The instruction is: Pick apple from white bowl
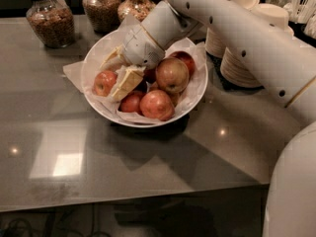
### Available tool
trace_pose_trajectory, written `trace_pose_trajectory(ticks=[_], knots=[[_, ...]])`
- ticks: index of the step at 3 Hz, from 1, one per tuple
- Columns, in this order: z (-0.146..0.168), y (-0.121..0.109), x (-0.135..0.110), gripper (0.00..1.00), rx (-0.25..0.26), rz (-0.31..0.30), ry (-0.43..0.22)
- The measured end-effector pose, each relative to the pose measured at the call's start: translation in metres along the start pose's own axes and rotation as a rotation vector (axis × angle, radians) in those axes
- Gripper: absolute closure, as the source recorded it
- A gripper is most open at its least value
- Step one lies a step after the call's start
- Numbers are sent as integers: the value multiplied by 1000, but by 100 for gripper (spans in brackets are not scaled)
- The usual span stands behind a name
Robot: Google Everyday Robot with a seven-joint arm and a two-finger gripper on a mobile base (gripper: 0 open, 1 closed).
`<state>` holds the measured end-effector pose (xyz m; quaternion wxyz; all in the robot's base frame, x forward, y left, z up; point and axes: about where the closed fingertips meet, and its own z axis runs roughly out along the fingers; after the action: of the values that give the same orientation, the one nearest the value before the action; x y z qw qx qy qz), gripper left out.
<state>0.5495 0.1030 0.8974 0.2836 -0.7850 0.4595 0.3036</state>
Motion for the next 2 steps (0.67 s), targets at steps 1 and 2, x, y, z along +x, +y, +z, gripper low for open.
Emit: trace_pose_trajectory(ticks=[1, 2], knots=[[0, 0, 0, 91, 0, 0, 0], [0, 0, 0, 100, 0, 0, 0]])
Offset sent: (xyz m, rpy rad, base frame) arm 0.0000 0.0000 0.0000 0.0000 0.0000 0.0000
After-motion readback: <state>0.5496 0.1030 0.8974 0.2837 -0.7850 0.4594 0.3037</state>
